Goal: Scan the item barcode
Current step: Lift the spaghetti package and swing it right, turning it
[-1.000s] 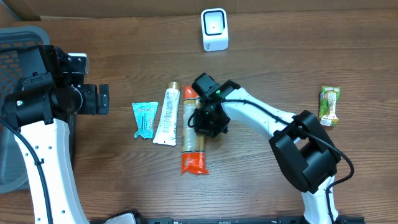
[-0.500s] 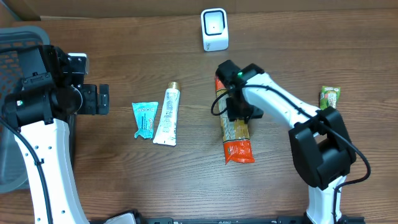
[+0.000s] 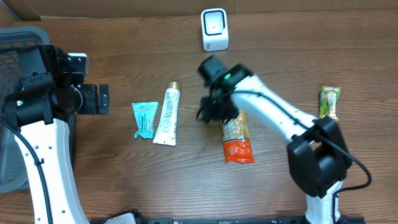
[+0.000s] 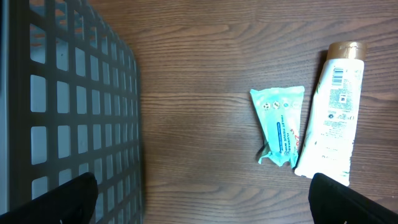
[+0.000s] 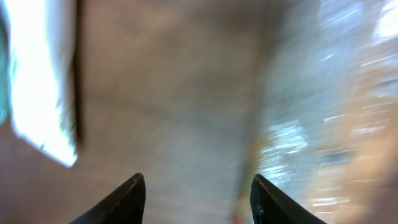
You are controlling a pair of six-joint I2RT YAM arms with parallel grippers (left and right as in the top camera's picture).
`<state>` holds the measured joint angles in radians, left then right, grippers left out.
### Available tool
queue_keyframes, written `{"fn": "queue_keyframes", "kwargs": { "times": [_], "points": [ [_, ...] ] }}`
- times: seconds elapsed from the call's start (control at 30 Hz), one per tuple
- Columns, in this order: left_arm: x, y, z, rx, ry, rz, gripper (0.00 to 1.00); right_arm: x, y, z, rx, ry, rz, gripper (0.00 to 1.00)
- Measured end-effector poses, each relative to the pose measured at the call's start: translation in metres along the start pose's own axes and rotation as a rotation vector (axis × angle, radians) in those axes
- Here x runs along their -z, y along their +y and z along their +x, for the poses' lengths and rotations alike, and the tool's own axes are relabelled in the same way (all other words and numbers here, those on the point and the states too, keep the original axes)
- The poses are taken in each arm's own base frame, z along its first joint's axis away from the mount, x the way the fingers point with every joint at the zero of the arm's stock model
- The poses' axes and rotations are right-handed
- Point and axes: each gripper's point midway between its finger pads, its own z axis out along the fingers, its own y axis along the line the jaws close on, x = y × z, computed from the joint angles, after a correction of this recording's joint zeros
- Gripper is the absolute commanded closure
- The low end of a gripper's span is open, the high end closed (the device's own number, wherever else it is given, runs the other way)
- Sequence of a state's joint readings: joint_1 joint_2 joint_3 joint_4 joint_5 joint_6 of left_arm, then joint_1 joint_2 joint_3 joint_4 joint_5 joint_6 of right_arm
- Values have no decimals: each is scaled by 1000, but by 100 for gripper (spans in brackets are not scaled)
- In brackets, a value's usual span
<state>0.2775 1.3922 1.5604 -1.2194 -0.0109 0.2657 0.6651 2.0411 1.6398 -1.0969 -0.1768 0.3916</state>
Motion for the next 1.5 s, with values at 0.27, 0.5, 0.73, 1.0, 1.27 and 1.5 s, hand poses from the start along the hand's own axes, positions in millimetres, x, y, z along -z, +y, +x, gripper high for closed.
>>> {"fn": "queue_keyframes", "kwargs": {
  "times": [0.27,0.5,0.73,1.0,1.27,1.5],
  "points": [
    [0,0,0,0,0,0,1,-34,5,72,35,216,16,42],
    [0,0,0,0,0,0,0,-37,-47,92,-64,310,130,43],
    [0,0,0,0,0,0,0,-28,-94,75,-190,292,173,44],
    [0,0,0,0,0,0,1,-23,-153,20,-346,110,151,34],
    [0,0,0,0,0,0,1,-3,-196,-86,-446,-307,8,24],
    [0,0,0,0,0,0,0,12,-206,-114,-460,-416,-65,24]
  ]
}}
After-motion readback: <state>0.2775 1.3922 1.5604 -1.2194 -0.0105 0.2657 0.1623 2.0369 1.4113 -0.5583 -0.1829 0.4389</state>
